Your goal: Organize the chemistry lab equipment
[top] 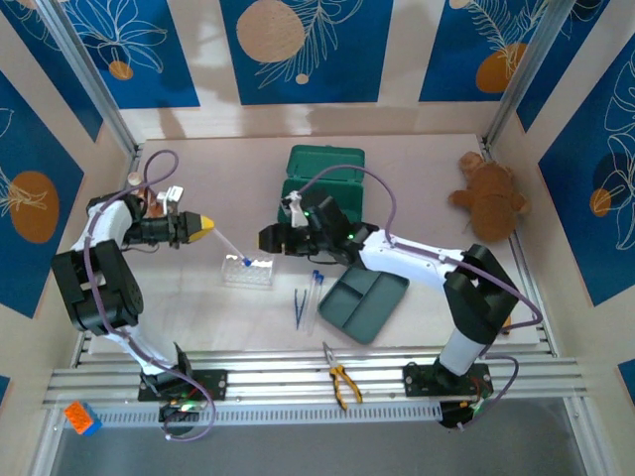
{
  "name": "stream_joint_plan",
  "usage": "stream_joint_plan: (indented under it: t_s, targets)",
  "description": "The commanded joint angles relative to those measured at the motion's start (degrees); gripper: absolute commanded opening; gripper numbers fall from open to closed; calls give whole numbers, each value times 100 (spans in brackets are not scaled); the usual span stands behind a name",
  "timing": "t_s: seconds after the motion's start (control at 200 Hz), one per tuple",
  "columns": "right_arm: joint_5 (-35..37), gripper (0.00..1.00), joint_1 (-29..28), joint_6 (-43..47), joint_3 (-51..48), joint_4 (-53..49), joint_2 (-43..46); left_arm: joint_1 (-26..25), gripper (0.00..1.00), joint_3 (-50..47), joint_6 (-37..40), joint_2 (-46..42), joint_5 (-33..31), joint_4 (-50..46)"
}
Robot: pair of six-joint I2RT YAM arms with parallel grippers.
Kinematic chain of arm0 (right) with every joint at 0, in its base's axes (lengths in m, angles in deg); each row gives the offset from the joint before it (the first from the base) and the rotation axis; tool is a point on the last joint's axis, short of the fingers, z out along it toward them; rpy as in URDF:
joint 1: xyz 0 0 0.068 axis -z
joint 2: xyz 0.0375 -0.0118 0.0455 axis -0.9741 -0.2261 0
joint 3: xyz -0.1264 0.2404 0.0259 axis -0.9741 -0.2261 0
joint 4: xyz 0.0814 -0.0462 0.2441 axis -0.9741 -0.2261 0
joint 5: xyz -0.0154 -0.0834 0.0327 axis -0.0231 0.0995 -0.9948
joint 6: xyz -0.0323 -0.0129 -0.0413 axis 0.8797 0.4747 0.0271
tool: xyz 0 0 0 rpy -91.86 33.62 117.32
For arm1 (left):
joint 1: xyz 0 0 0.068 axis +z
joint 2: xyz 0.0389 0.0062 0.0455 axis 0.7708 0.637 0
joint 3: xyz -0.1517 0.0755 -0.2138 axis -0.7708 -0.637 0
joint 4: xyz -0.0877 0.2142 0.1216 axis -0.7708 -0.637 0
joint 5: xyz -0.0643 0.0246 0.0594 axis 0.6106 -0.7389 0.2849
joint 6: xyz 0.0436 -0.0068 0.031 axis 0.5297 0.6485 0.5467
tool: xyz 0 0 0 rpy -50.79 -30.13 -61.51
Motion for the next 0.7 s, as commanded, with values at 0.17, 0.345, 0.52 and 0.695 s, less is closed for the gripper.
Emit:
stream_joint_plan:
  t_s: [0.17,0.345,0.52,0.695]
  targets:
    - [-558,54,-5,-1348,-507,2015,-32,125,5,460,105,159,882,-441]
    - [-799,54,-50,-2075,-506,3110,-485,161,5,544,77,147,1000,-476]
    - [-791,54,-110,-2342,-478,3547,-788,293,5,579,125,163,1109,-539]
    - [-928,54,-152,-2731,-346,4282,-1101,393,5,579,132,181,1155,-535]
